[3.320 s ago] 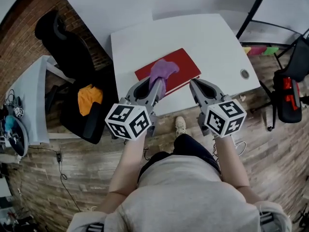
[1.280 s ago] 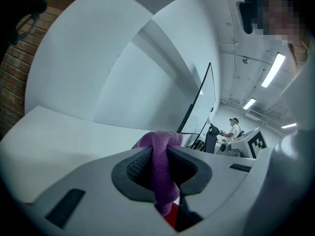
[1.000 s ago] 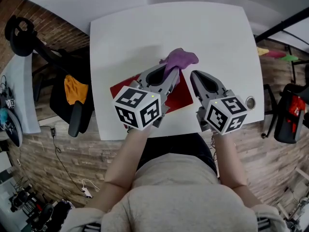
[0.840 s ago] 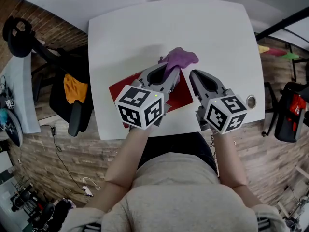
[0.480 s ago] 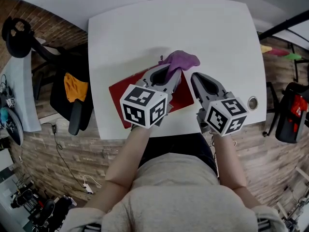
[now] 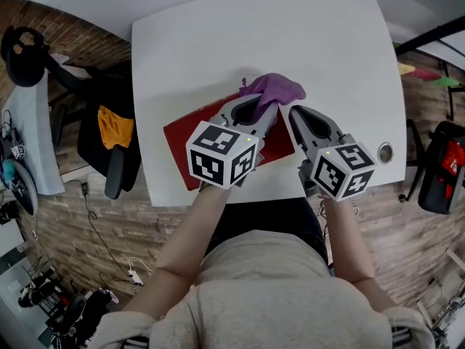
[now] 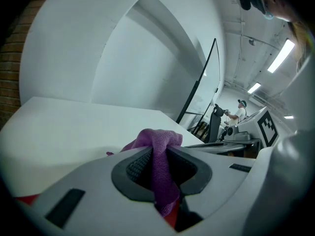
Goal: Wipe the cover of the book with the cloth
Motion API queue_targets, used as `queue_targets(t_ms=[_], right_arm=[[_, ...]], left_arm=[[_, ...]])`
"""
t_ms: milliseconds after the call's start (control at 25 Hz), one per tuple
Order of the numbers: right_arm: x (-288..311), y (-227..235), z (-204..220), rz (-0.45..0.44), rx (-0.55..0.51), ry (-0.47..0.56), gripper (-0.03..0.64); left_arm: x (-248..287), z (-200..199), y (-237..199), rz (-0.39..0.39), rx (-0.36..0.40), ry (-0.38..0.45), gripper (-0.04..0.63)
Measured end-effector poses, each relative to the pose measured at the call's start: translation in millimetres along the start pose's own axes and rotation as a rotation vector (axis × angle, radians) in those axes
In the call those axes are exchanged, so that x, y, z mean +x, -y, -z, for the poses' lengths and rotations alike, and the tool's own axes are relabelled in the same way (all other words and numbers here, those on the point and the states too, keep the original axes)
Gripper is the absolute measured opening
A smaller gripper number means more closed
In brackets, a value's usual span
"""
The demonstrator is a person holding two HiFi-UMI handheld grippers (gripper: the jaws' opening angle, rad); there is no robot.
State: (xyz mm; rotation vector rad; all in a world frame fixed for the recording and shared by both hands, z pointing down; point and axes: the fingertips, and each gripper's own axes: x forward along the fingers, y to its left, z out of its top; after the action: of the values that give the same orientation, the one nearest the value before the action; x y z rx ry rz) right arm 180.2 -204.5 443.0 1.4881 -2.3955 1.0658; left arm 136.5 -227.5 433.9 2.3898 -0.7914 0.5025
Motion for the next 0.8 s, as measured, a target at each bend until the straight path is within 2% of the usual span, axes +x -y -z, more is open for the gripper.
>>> queue_targets(t_ms=[320, 600, 800], right_arm=[[3.1, 1.3, 2.6, -0.013, 0.009, -0.013, 0.023], [-0.2, 0.7, 11.3, -0.002, 0.034, -0.014, 0.023], [-3.8, -1.9, 15.1, 0.008, 0.046, -0.004, 0.023]], left_arm=[[0.2, 0.9, 0.1, 0.002, 0.003, -0.009, 0.080], [0.7, 5.9, 4.1, -0.013, 0.071, -0.033, 0.080], [-3.1, 10.2, 6.6, 0.000, 0.083, -0.057, 0.080]])
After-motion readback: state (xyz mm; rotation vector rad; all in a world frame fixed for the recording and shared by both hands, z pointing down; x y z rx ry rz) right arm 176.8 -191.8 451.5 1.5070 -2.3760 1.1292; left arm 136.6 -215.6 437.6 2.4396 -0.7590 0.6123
